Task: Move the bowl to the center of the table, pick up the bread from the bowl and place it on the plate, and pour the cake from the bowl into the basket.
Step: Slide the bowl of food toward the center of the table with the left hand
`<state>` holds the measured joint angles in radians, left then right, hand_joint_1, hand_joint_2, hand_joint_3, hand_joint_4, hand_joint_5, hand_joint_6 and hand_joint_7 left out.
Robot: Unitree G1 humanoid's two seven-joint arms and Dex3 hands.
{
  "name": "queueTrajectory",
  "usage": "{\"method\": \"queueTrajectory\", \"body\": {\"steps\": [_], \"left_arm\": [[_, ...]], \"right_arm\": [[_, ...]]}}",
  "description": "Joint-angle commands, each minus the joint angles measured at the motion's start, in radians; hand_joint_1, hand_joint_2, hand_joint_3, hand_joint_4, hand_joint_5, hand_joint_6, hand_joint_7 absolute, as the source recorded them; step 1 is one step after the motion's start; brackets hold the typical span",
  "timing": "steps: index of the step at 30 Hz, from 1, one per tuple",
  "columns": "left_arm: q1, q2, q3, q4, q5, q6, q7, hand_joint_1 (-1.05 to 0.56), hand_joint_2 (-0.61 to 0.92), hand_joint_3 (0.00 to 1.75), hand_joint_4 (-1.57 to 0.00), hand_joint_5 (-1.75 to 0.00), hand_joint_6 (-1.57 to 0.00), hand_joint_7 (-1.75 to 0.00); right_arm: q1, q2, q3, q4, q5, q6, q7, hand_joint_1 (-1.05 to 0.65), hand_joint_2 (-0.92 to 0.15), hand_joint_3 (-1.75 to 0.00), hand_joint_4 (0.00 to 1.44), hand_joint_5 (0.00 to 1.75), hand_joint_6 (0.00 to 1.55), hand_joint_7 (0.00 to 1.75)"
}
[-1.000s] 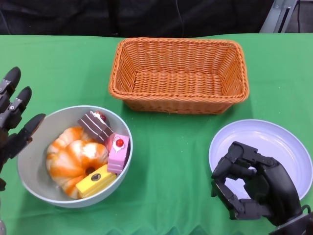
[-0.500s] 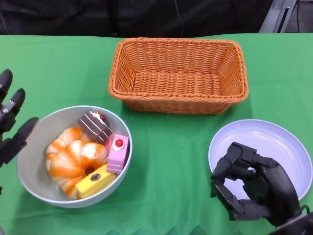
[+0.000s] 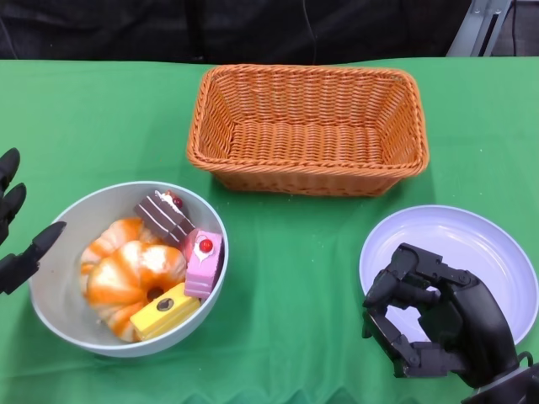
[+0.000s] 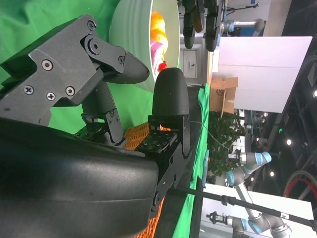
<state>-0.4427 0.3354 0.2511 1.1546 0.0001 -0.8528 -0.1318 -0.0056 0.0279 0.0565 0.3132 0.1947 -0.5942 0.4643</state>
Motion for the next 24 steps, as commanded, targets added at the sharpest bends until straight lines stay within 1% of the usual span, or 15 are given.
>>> {"method": "queueTrajectory", "body": {"steps": [1,11,14,17,20,24], "left_arm": [[-0.013,0.029,-0.012,0.011,0.015,0.008,0.027,-0.64,0.92,0.22,-0.26,0.0,-0.26,0.0],[-0.003,0.023,-0.065,-0.012,0.042,0.036,0.035,-0.65,0.92,0.24,-0.26,0.0,-0.26,0.0],[0.005,0.023,-0.087,-0.034,0.06,0.054,0.042,-0.65,0.92,0.23,-0.23,0.0,-0.25,0.0],[0.021,0.024,-0.109,-0.076,0.076,0.086,0.046,-0.66,0.92,0.24,-0.18,0.0,-0.23,0.0],[0.036,0.019,-0.117,-0.114,0.074,0.113,0.039,-0.64,0.92,0.24,-0.17,0.0,-0.23,0.0],[0.072,-0.009,-0.121,-0.204,0.044,0.197,0.019,-0.62,0.92,0.23,-0.17,0.0,-0.23,0.0]], "right_arm": [[0.008,-0.005,-0.005,-0.004,0.0,-0.009,-0.012,-0.11,-0.46,-1.03,0.72,1.62,0.66,1.36],[0.008,-0.005,-0.003,-0.006,0.006,-0.004,-0.011,-0.1,-0.46,-1.04,0.72,1.62,0.66,1.35],[0.01,-0.004,-0.002,-0.01,0.006,-0.001,-0.012,-0.1,-0.46,-1.04,0.72,1.63,0.67,1.35],[0.009,-0.004,-0.002,-0.009,0.006,-0.006,-0.011,-0.11,-0.46,-1.03,0.72,1.63,0.67,1.36],[0.011,-0.004,-0.002,-0.013,0.005,-0.004,-0.013,-0.1,-0.46,-1.04,0.72,1.63,0.66,1.36],[0.011,-0.007,-0.002,-0.016,0.008,0.002,-0.008,-0.11,-0.46,-1.04,0.72,1.64,0.66,1.37]]}}
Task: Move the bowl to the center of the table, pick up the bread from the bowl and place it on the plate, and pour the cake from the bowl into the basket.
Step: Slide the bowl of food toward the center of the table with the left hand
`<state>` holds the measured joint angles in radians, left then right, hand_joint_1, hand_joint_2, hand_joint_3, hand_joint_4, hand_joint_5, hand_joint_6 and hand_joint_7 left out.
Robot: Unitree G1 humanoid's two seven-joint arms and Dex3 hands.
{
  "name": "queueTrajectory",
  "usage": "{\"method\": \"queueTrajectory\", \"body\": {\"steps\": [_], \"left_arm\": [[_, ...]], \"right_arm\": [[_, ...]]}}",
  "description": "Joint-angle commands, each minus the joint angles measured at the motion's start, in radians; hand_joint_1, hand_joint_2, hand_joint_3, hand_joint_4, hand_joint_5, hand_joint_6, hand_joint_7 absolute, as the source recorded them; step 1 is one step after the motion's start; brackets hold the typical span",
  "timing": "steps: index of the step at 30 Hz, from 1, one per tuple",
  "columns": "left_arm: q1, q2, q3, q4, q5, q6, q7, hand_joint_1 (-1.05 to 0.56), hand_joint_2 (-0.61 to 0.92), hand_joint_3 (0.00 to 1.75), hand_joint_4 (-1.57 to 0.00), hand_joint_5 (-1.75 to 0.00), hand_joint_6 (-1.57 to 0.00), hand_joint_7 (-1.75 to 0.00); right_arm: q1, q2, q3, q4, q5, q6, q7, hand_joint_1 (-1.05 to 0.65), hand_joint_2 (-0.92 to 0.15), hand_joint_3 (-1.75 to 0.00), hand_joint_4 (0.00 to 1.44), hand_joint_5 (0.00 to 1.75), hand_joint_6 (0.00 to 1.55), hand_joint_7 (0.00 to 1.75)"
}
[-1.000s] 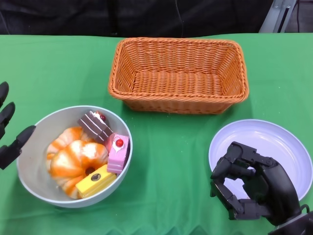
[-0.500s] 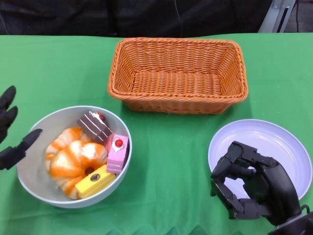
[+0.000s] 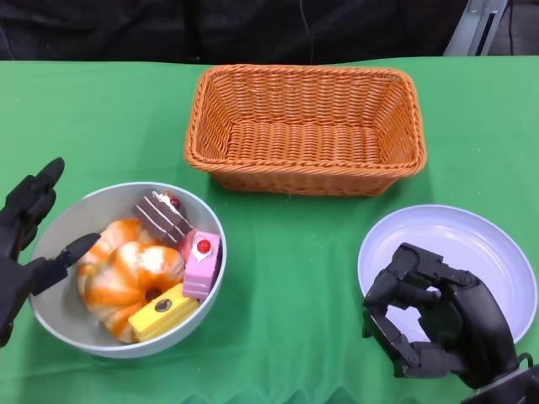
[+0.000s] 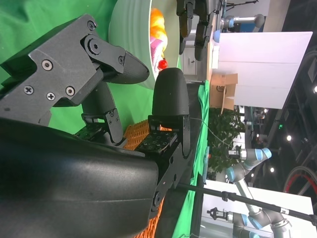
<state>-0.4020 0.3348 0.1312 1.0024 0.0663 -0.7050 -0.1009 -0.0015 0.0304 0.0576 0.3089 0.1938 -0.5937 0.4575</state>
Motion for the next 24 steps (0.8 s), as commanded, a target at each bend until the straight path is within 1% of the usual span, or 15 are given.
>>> {"method": "queueTrajectory", "body": {"steps": [1,6,11,19,24], "left_arm": [[0.04,-0.013,-0.001,-0.073,-0.026,0.07,-0.014,-0.62,0.92,0.23,-0.17,0.0,-0.23,0.0],[0.088,-0.049,-0.012,-0.199,-0.034,0.178,-0.009,-0.57,0.92,0.23,-0.14,0.0,-0.2,0.0],[0.13,-0.075,-0.025,-0.306,-0.047,0.274,-0.019,-0.59,0.92,0.24,-0.13,0.0,-0.18,0.0],[0.172,-0.11,-0.041,-0.408,-0.072,0.356,-0.057,-0.62,0.92,0.25,-0.14,0.0,-0.17,0.0],[0.197,-0.131,-0.045,-0.464,-0.102,0.388,-0.079,-0.6,0.92,0.26,-0.13,0.0,-0.17,0.0]], "right_arm": [[0.007,-0.009,-0.003,-0.012,0.009,0.001,-0.002,-0.11,-0.46,-1.04,0.72,1.64,0.66,1.37],[0.006,-0.01,-0.004,-0.01,0.005,-0.003,-0.004,-0.11,-0.46,-1.05,0.72,1.64,0.66,1.37],[0.006,-0.008,-0.004,-0.011,0.001,-0.006,-0.009,-0.11,-0.45,-1.05,0.72,1.63,0.66,1.36],[0.01,-0.009,-0.001,-0.016,0.002,-0.005,-0.011,-0.1,-0.44,-1.08,0.72,1.63,0.67,1.36],[0.015,-0.01,0.0,-0.022,0.004,0.001,-0.012,-0.09,-0.44,-1.08,0.72,1.63,0.67,1.36]]}}
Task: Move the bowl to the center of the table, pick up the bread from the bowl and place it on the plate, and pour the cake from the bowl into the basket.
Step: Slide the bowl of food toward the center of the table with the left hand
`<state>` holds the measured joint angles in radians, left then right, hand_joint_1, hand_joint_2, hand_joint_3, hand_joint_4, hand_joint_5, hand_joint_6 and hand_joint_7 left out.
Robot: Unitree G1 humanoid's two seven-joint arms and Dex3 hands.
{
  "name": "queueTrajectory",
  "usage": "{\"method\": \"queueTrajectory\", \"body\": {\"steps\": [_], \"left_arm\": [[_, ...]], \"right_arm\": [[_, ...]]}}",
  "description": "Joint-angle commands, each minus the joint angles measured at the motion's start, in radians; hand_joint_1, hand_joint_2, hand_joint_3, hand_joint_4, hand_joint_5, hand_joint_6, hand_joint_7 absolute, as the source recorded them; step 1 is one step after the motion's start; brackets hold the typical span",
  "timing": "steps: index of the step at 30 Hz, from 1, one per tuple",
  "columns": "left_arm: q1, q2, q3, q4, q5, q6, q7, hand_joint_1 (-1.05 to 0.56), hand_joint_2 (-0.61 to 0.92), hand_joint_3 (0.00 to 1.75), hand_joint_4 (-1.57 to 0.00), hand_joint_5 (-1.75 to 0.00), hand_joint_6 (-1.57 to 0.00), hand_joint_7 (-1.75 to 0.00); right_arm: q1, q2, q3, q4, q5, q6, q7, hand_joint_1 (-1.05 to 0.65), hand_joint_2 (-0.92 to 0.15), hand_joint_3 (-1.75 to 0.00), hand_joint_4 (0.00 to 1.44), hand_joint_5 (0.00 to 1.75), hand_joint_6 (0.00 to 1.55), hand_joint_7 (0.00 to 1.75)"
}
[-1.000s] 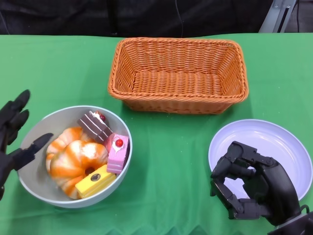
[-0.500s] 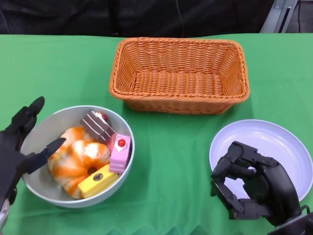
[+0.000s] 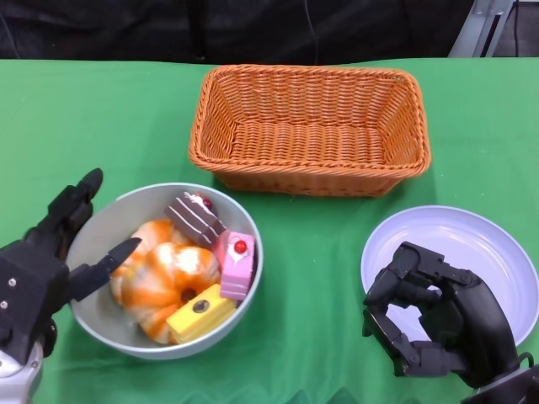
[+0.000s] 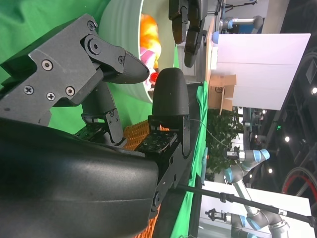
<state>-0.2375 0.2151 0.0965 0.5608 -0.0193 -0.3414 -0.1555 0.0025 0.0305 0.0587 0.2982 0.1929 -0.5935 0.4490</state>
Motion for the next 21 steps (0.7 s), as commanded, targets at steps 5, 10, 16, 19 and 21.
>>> {"method": "queueTrajectory", "body": {"steps": [5,10,16,19,21], "left_arm": [[0.058,-0.019,-0.029,-0.09,0.005,0.07,-0.007,-0.62,0.92,0.28,-0.14,0.0,-0.16,0.0],[0.081,-0.039,-0.035,-0.173,0.009,0.132,0.005,-0.63,0.92,0.29,-0.13,0.0,-0.15,0.0],[0.096,-0.063,-0.044,-0.247,0.023,0.212,0.028,-0.63,0.92,0.32,-0.12,-0.01,-0.13,0.0],[0.104,-0.076,-0.056,-0.28,0.027,0.251,0.034,-0.63,0.92,0.33,-0.14,-0.01,-0.13,0.0],[0.112,-0.084,-0.066,-0.306,0.03,0.277,0.038,-0.63,0.92,0.34,-0.14,-0.01,-0.13,0.0]], "right_arm": [[0.01,-0.01,-0.001,-0.008,0.013,0.001,0.006,-0.09,-0.45,-1.07,0.72,1.64,0.66,1.37],[0.005,-0.01,-0.003,0.002,0.014,-0.008,0.014,-0.08,-0.45,-1.07,0.71,1.64,0.66,1.37],[0.007,-0.008,0.0,-0.005,0.003,-0.005,0.007,-0.09,-0.45,-1.08,0.72,1.63,0.66,1.37],[0.007,-0.006,0.001,-0.003,0.002,-0.01,0.006,-0.1,-0.44,-1.09,0.72,1.63,0.66,1.36],[0.007,-0.005,0.002,-0.003,-0.003,-0.013,0.002,-0.12,-0.44,-1.07,0.72,1.63,0.67,1.36]]}}
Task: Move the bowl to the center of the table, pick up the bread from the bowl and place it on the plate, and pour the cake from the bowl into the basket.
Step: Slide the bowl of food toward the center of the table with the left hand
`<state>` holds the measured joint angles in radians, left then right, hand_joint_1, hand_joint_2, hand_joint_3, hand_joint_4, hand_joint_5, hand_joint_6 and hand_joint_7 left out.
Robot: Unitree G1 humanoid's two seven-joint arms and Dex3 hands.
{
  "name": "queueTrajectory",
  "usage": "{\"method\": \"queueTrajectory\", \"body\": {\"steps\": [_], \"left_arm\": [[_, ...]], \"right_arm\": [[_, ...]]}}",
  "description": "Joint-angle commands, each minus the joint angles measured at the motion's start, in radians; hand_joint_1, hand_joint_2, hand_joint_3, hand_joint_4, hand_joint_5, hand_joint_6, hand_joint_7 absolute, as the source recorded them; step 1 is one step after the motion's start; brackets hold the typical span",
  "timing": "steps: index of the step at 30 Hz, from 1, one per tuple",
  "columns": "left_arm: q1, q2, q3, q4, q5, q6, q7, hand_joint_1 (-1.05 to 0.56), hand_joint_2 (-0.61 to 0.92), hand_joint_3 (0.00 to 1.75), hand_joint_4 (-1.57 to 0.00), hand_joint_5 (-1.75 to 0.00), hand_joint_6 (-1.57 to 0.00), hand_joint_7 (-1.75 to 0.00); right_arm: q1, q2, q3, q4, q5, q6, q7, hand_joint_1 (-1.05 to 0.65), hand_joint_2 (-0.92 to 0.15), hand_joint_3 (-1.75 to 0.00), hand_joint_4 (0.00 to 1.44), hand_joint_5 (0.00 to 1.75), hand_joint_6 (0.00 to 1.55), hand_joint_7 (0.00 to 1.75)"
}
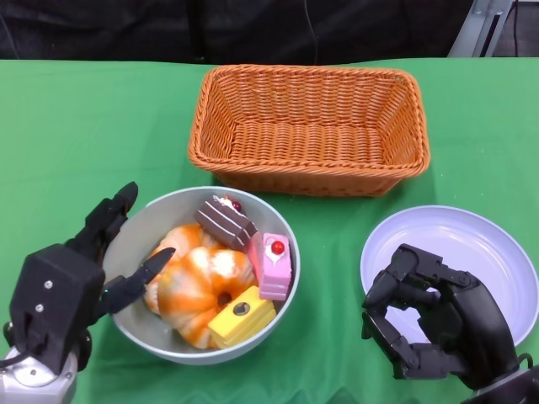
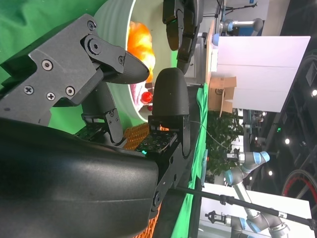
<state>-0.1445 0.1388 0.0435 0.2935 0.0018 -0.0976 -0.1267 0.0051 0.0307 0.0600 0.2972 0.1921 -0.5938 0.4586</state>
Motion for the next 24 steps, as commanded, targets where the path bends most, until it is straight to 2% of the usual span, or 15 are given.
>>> {"method": "queueTrajectory", "body": {"steps": [1,13,24], "left_arm": [[0.023,-0.012,-0.017,-0.051,0.009,0.045,0.01,-0.63,0.92,0.34,-0.14,-0.01,-0.13,0.0],[0.049,-0.052,-0.05,-0.125,-0.004,0.104,-0.006,-0.63,0.92,0.34,-0.13,-0.01,-0.13,0.0],[0.072,-0.07,-0.063,-0.179,-0.075,0.121,-0.079,-0.63,0.92,0.34,-0.12,0.0,-0.11,0.0]], "right_arm": [[0.006,-0.005,0.001,-0.005,-0.004,-0.01,-0.01,-0.12,-0.44,-1.07,0.72,1.63,0.67,1.36],[0.006,-0.008,0.004,-0.006,-0.006,-0.007,-0.015,-0.09,-0.45,-1.08,0.72,1.63,0.67,1.36],[0.007,-0.005,0.003,-0.003,-0.012,-0.01,-0.023,-0.08,-0.45,-1.08,0.72,1.63,0.67,1.35]]}}
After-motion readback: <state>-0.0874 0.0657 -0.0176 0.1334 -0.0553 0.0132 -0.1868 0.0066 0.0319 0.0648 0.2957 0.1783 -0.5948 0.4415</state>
